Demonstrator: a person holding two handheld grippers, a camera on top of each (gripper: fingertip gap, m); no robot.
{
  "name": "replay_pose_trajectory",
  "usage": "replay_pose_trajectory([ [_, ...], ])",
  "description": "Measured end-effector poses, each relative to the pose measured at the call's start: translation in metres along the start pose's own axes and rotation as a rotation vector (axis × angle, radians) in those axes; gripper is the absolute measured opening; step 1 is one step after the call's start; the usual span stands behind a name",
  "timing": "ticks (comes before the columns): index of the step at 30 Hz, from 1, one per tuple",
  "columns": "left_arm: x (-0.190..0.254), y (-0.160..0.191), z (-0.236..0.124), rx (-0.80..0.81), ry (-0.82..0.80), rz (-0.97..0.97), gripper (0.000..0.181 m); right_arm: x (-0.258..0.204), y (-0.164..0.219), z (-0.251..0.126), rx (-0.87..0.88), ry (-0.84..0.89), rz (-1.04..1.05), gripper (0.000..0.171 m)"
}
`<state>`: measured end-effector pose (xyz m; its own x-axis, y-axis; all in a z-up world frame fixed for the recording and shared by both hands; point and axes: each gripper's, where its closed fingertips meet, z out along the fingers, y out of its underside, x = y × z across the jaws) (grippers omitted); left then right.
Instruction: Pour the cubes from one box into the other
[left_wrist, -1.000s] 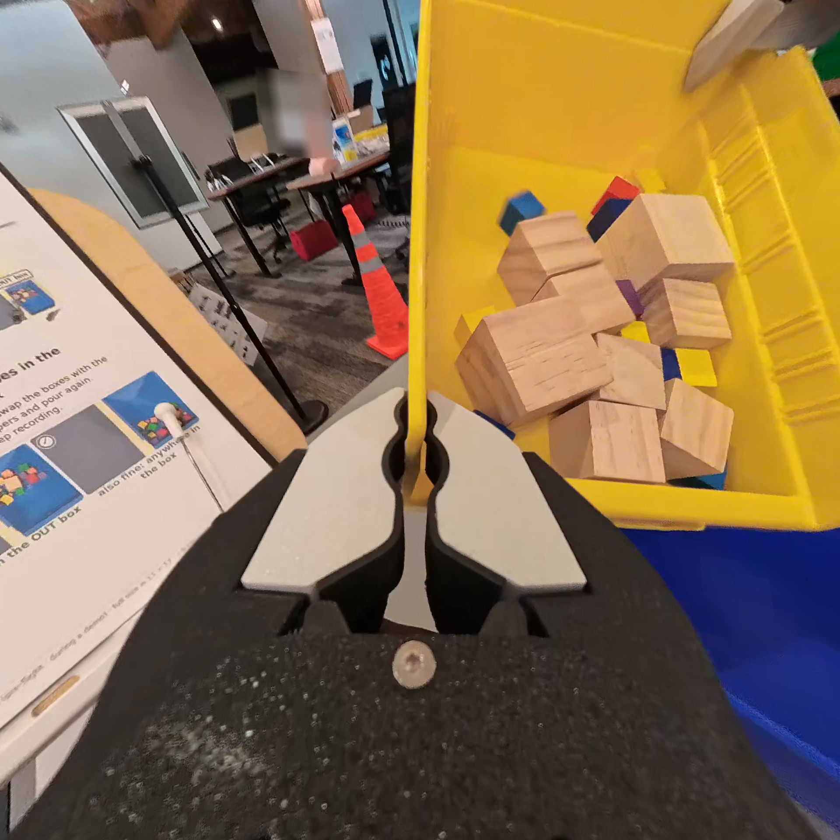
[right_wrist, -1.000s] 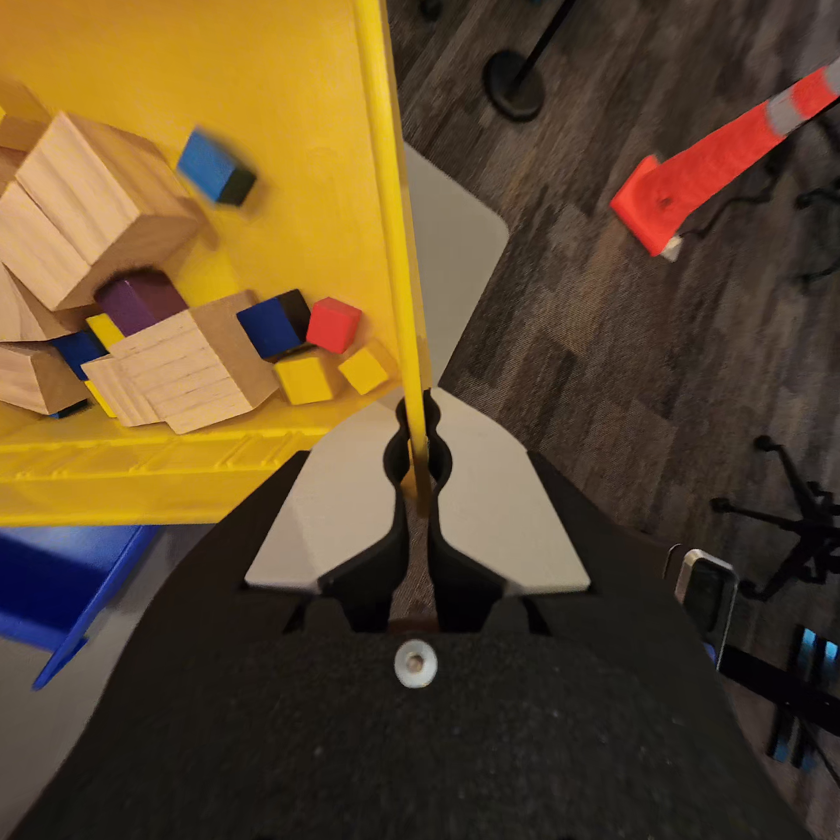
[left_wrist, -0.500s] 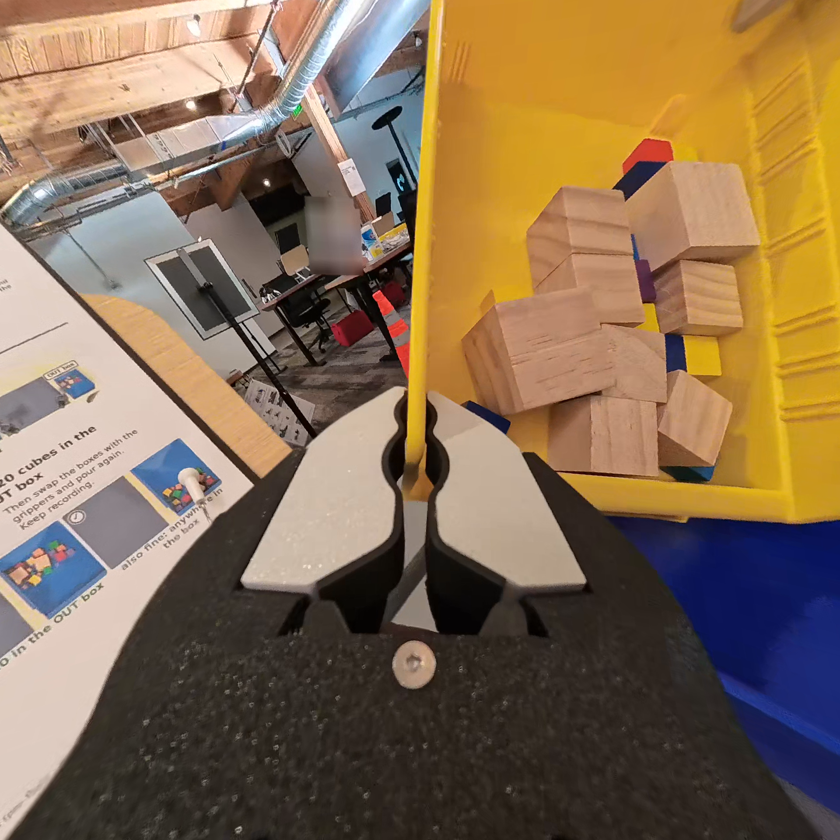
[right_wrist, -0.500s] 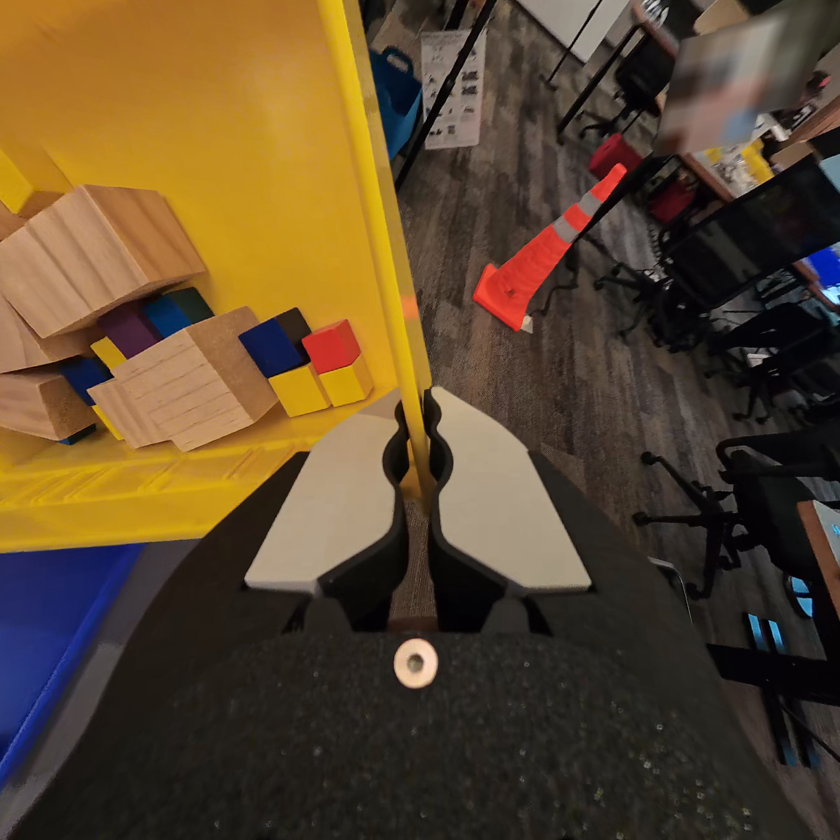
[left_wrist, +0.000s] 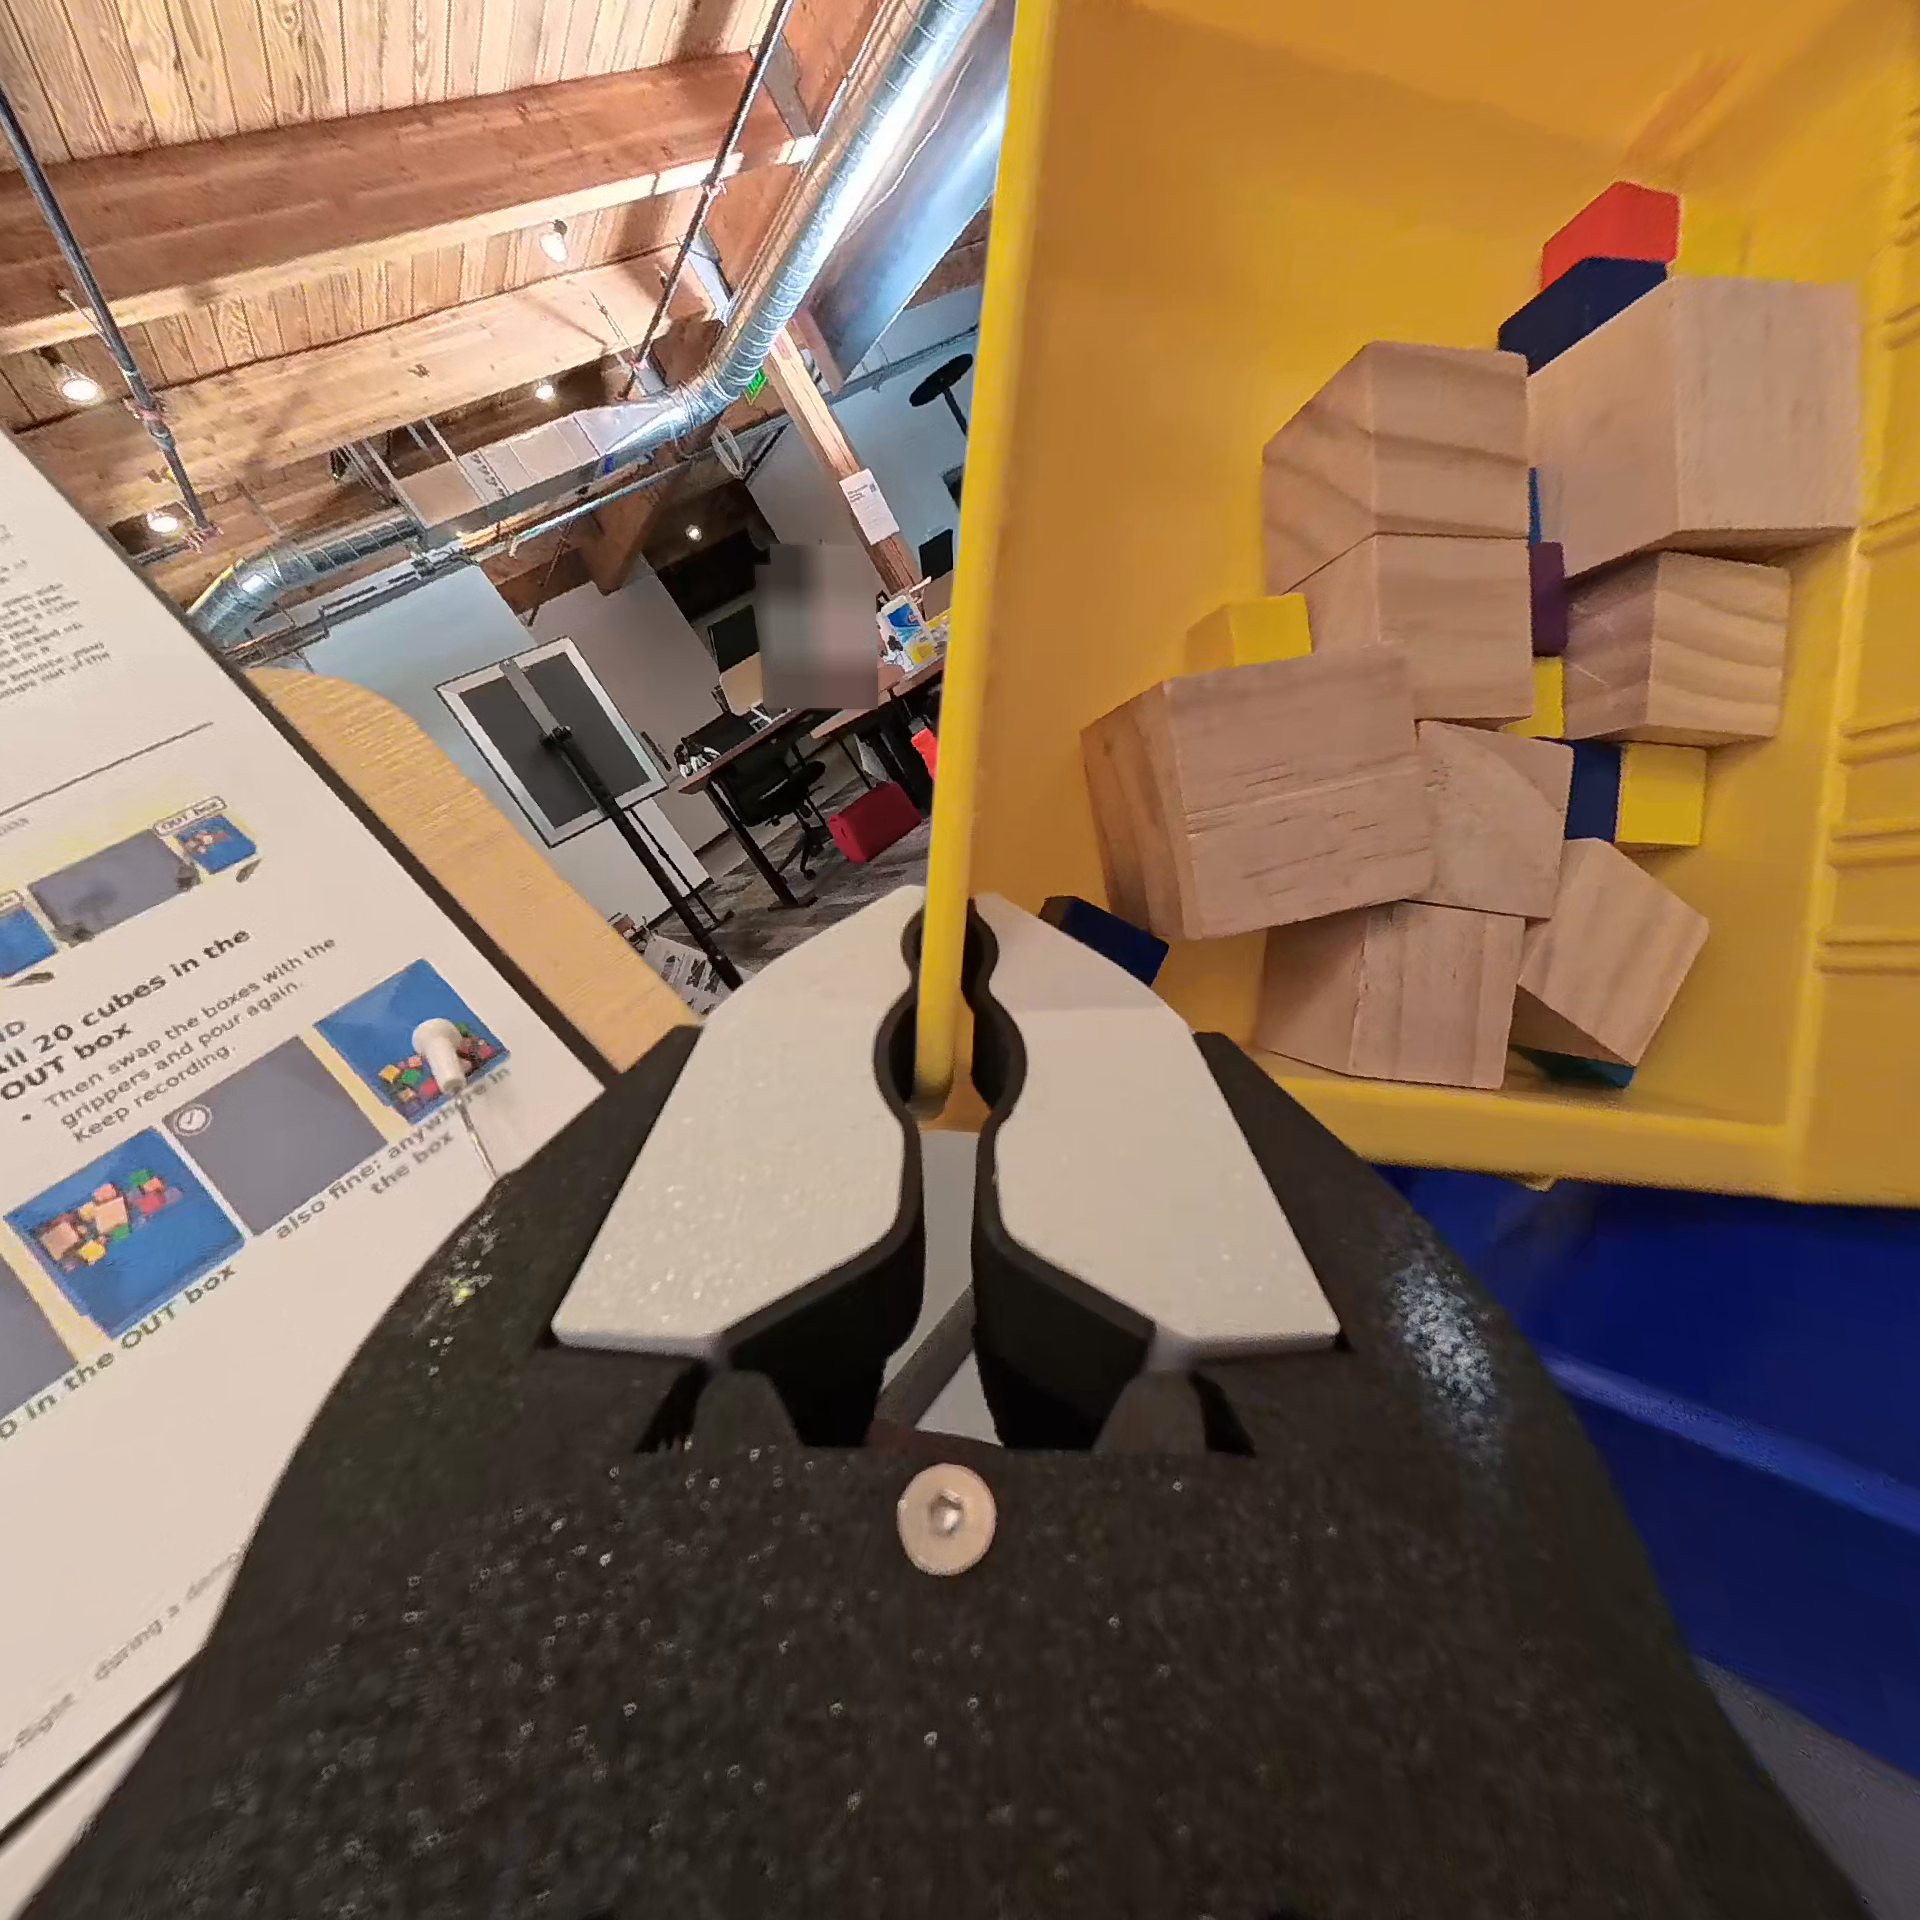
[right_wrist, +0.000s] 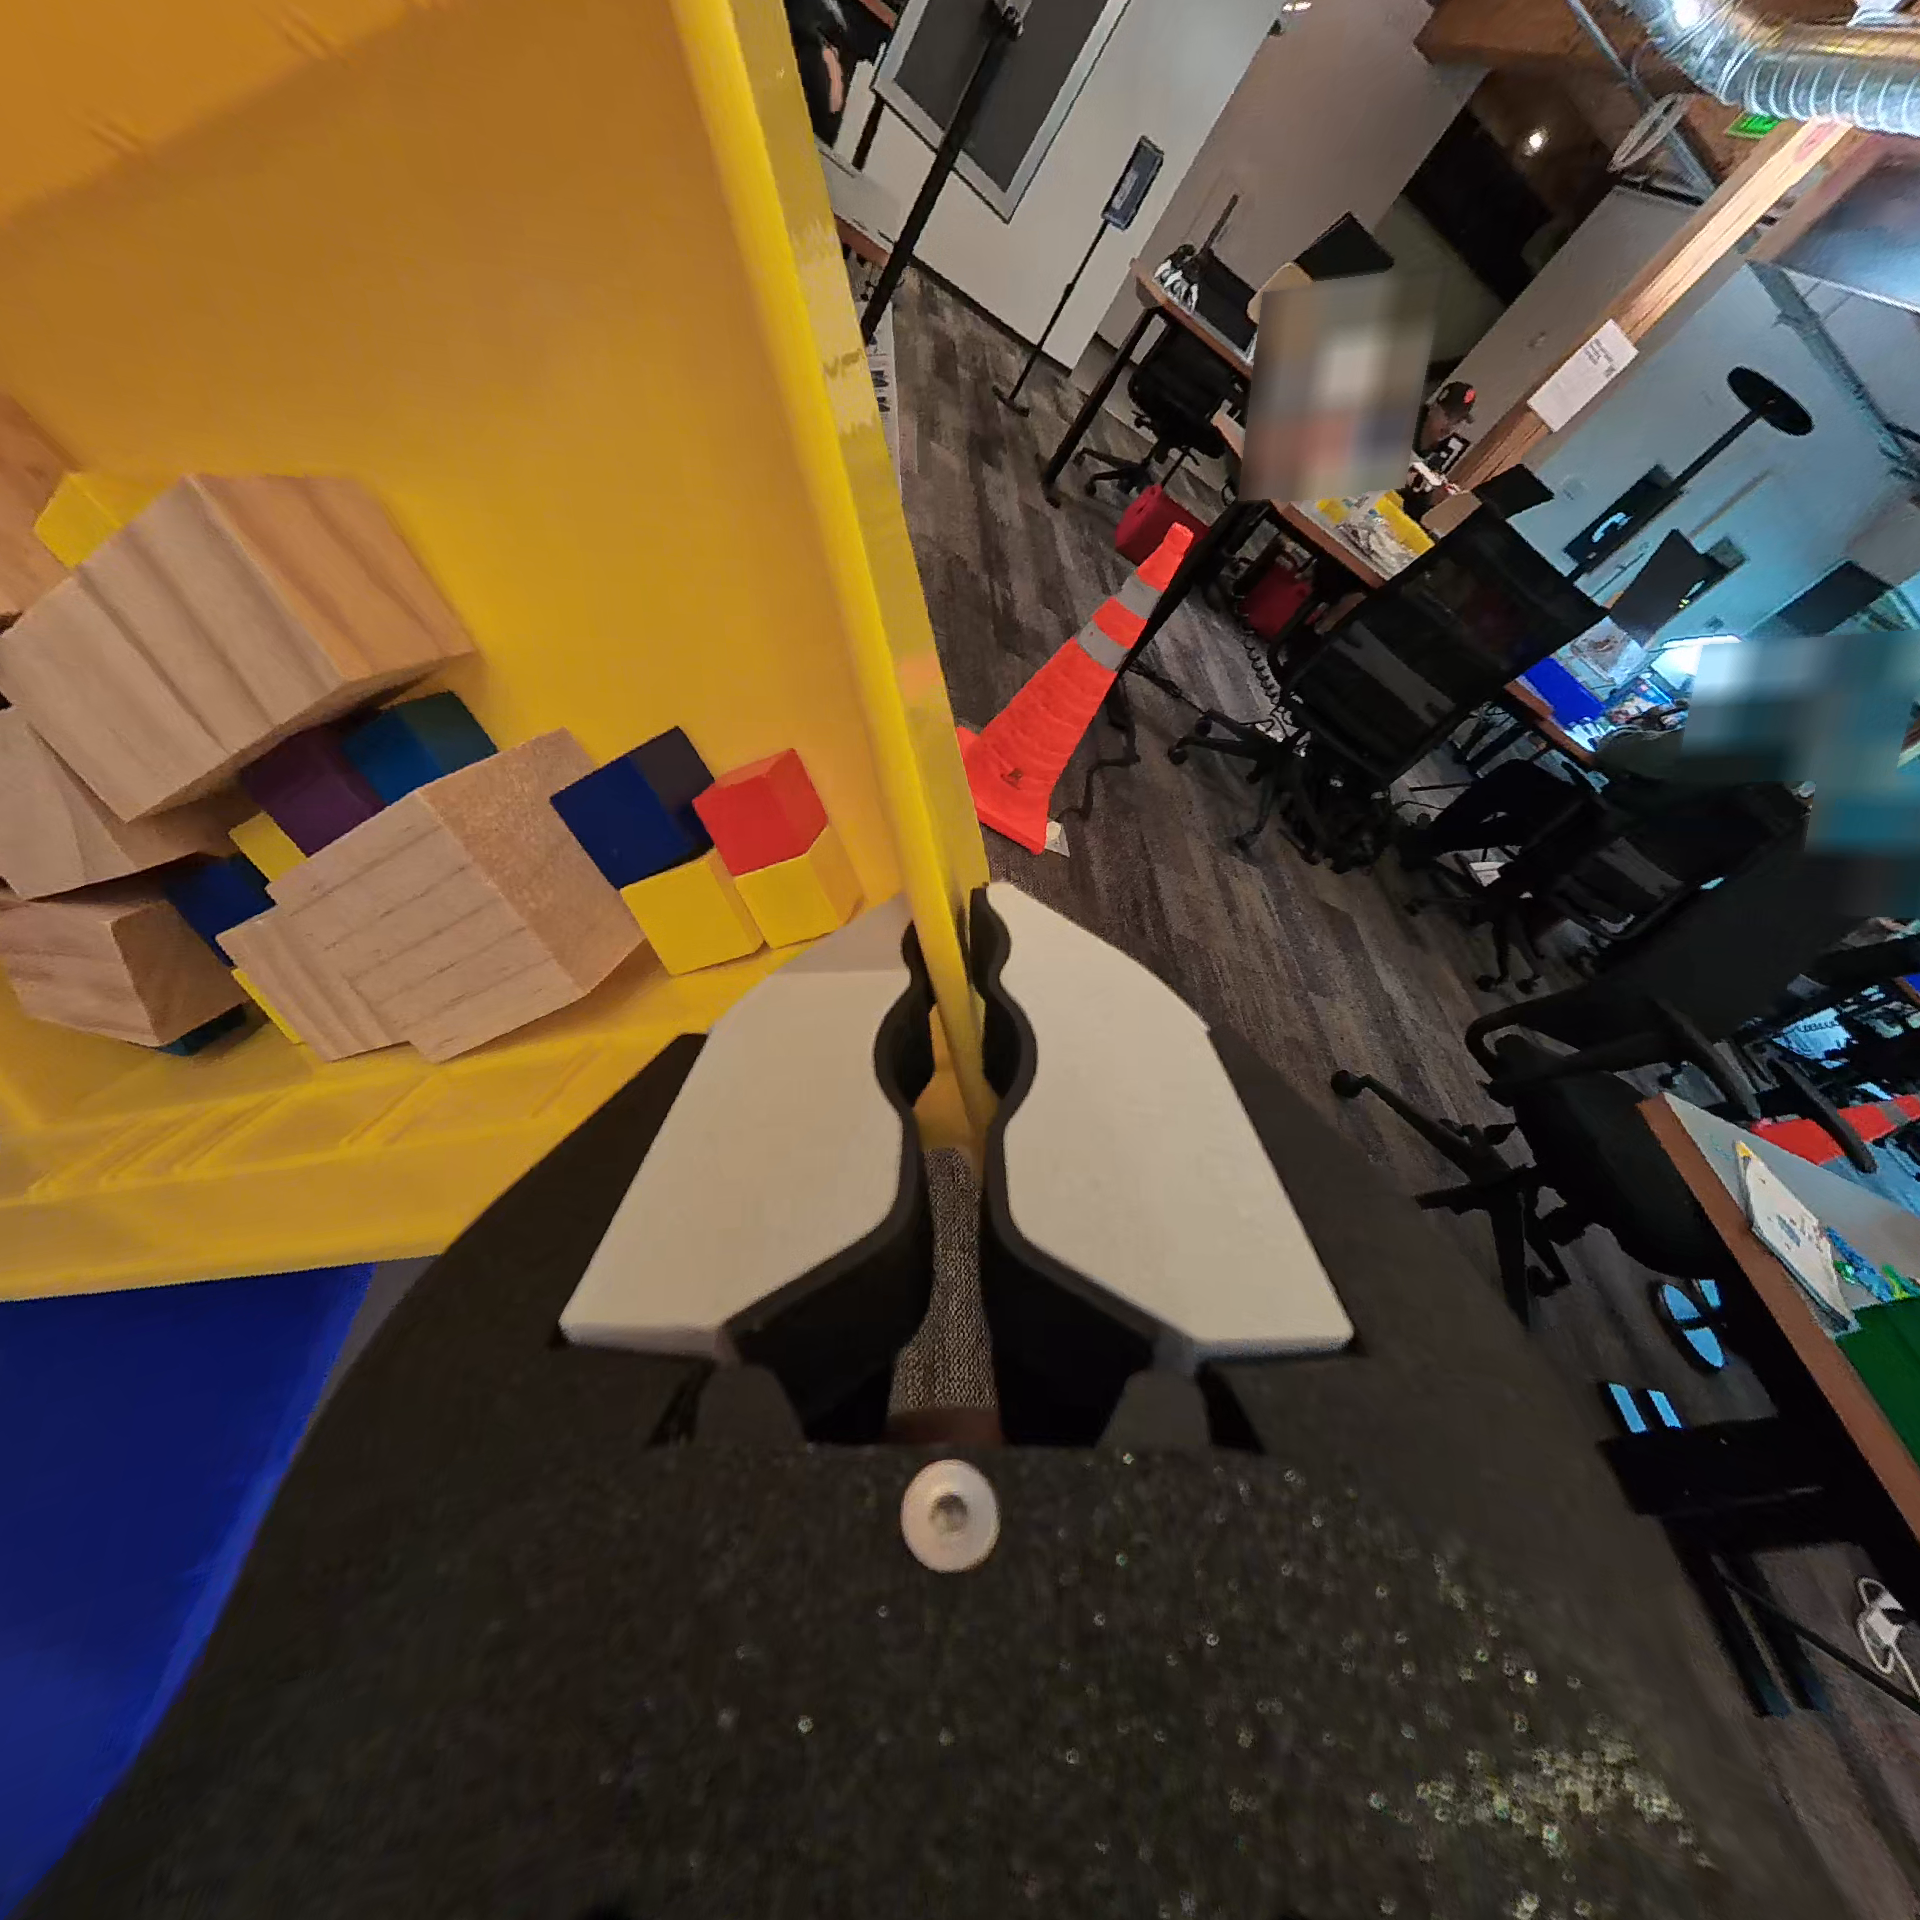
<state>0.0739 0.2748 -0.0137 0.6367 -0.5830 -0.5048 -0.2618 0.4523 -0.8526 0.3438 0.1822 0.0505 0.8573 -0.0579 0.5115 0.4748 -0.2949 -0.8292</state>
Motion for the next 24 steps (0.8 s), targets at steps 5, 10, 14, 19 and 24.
replay_pose_trajectory([
  [5, 0.005, 0.007, 0.000, -0.013, 0.001, -0.011, 0.004, -0.001, -0.005, -0.009, 0.072, 0.066, -0.017, 0.004],
  [10, -0.001, 0.003, -0.003, 0.002, -0.038, 0.013, 0.004, -0.007, 0.001, -0.016, 0.158, 0.127, -0.023, 0.004],
  [14, 0.005, 0.009, -0.005, -0.004, -0.055, 0.053, 0.004, -0.009, 0.002, -0.021, 0.197, 0.182, -0.055, 0.005],
  [19, 0.006, 0.008, -0.006, 0.015, -0.051, 0.043, 0.005, -0.010, 0.005, -0.030, 0.239, 0.217, -0.062, 0.005],
  [24, 0.007, 0.010, -0.006, 0.018, -0.050, 0.044, 0.005, -0.014, 0.005, -0.039, 0.244, 0.242, -0.073, 0.004],
])
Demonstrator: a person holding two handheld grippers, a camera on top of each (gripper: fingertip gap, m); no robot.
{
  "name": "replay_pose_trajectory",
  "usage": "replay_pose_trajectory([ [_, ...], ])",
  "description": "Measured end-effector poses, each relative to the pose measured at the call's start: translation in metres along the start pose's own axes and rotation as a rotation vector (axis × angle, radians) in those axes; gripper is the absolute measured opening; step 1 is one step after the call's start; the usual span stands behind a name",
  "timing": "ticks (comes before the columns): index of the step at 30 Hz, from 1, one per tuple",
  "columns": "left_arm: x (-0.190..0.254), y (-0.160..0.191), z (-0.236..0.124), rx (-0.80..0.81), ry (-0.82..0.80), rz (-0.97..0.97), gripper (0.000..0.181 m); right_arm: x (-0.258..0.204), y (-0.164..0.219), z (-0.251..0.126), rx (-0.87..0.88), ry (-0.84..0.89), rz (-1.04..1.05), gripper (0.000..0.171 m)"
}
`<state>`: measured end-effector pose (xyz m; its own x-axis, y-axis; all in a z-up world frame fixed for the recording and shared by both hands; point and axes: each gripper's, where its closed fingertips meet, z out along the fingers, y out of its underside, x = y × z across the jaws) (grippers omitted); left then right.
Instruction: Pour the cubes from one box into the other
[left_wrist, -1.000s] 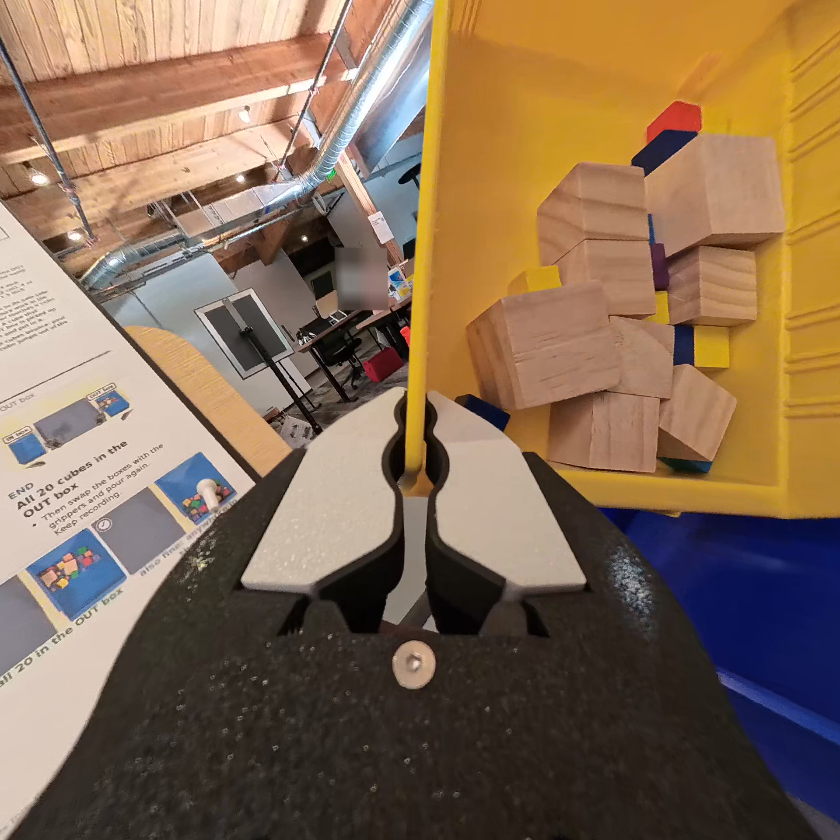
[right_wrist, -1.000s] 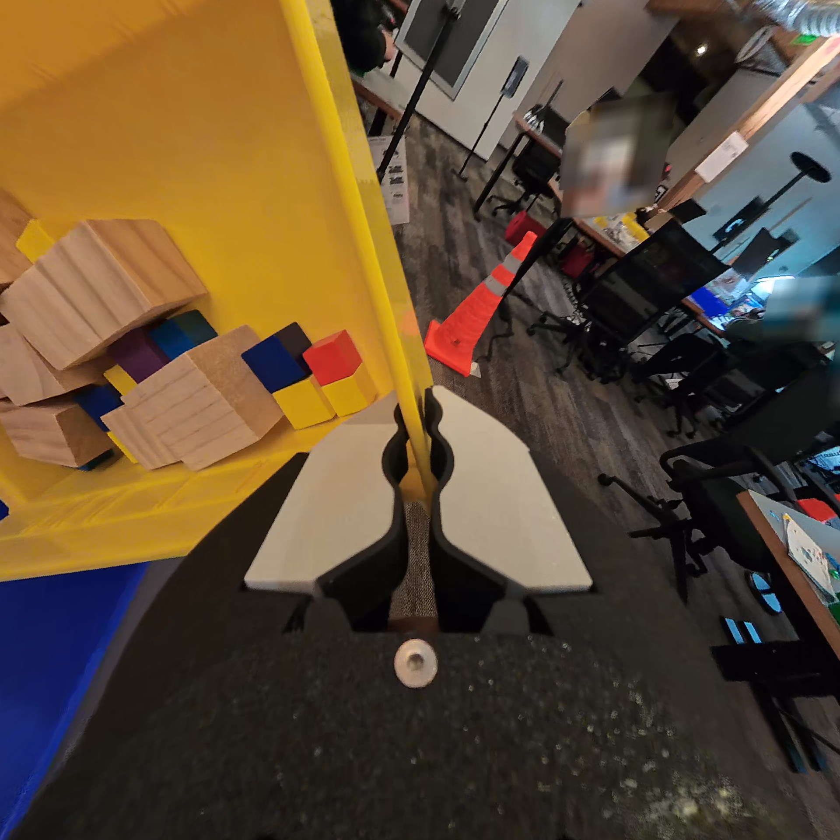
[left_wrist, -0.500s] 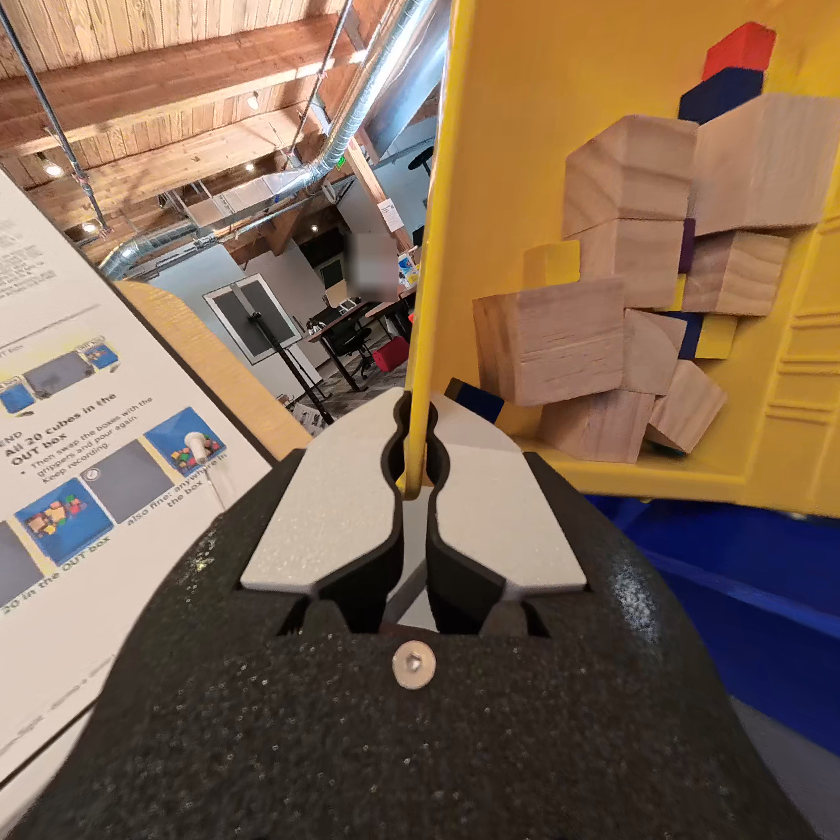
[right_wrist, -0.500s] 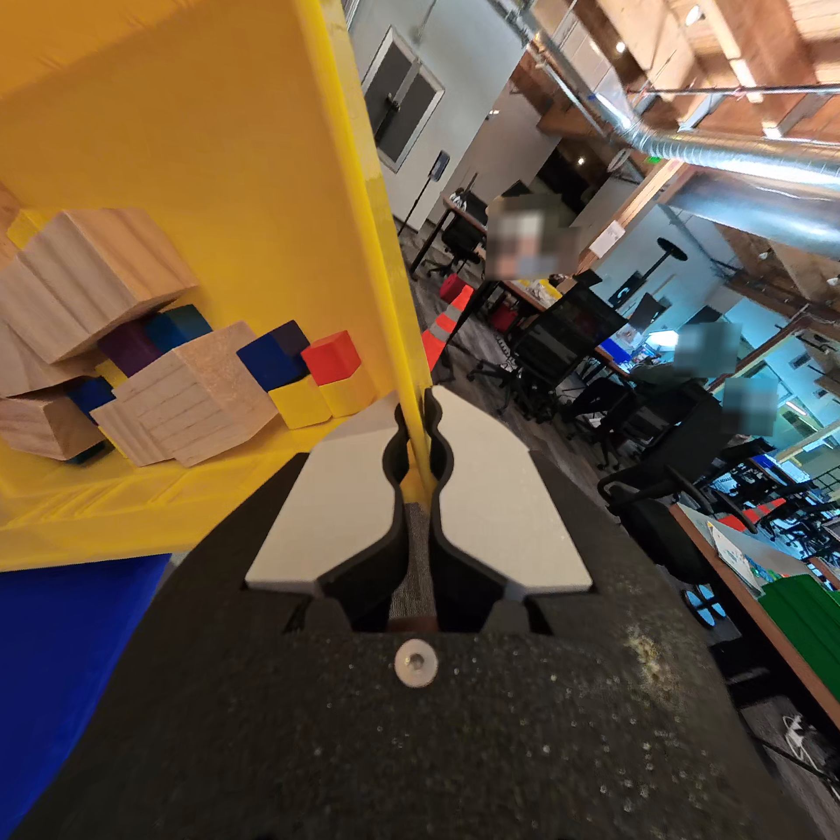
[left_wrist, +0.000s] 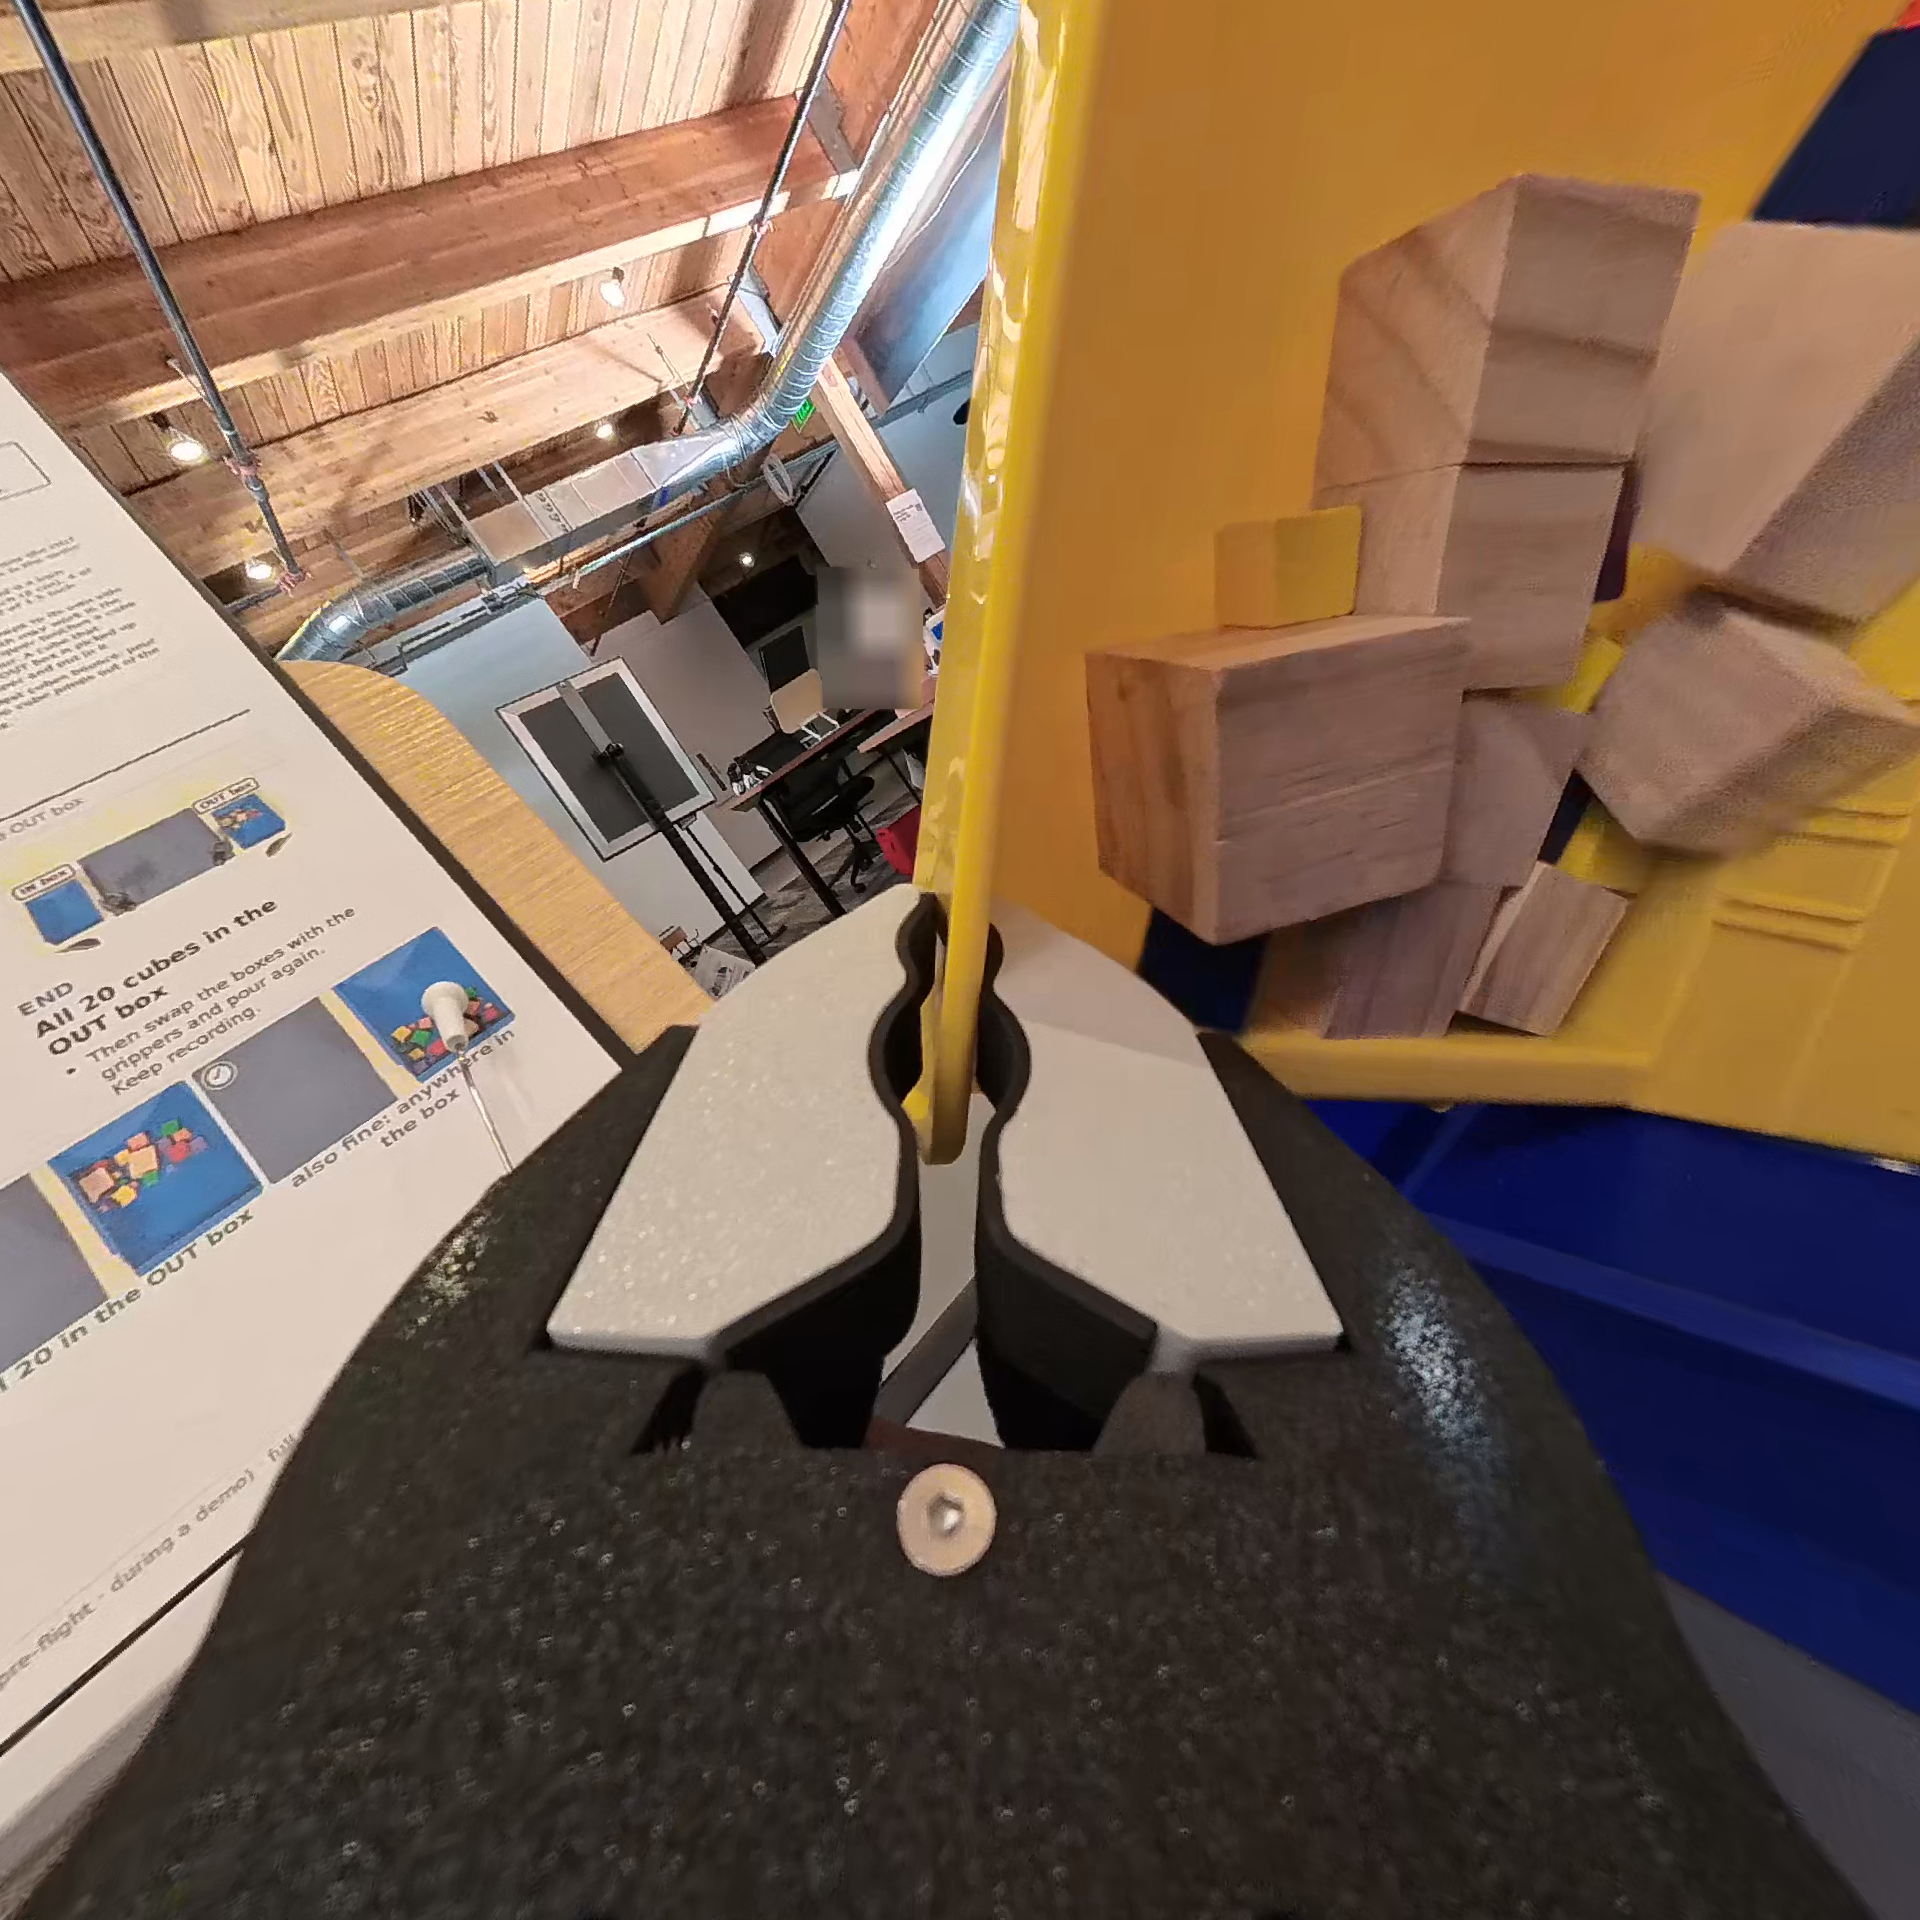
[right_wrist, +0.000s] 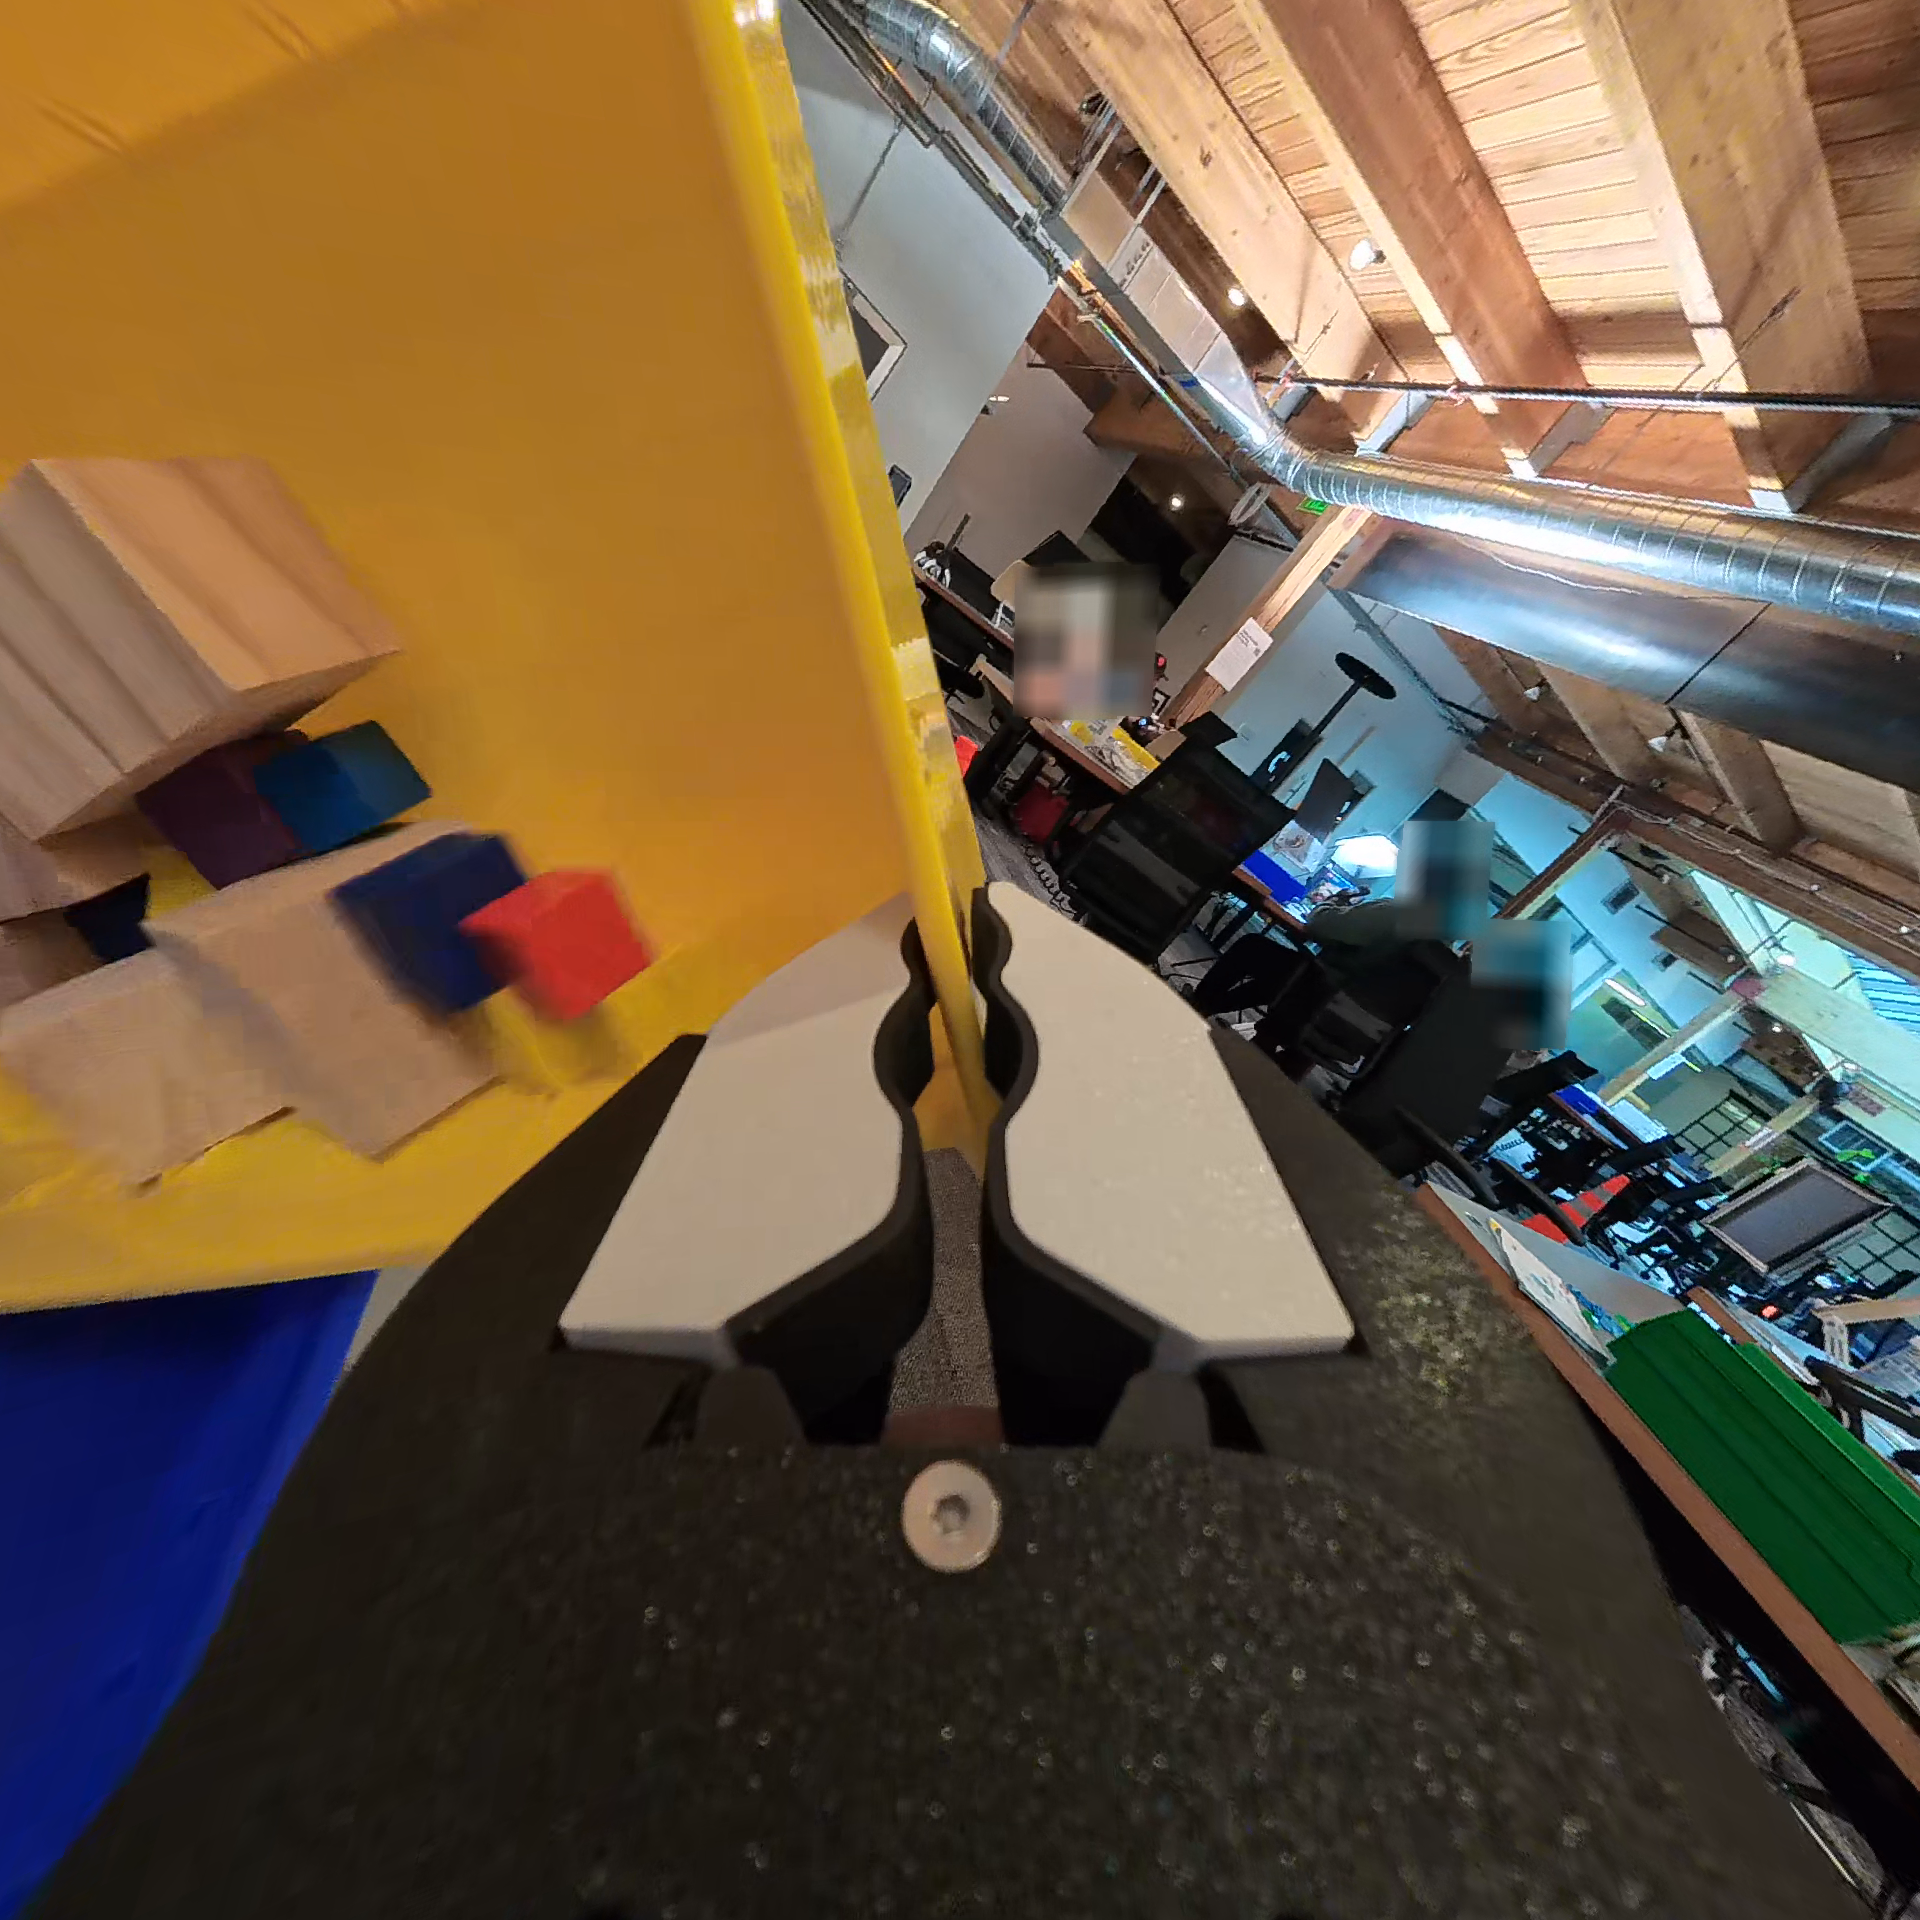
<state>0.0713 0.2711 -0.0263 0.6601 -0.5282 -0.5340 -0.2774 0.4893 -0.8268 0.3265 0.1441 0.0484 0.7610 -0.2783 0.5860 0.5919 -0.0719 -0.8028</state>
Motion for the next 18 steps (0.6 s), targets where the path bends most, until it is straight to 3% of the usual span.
replay_pose_trajectory([
  [18, -0.0021, -0.0055, 0.0060, -0.001, -0.022, 0.017, 0.005, 0.0052, -0.0004, -0.0050, 0.017, 0.062, 0.001, 0.005],
])
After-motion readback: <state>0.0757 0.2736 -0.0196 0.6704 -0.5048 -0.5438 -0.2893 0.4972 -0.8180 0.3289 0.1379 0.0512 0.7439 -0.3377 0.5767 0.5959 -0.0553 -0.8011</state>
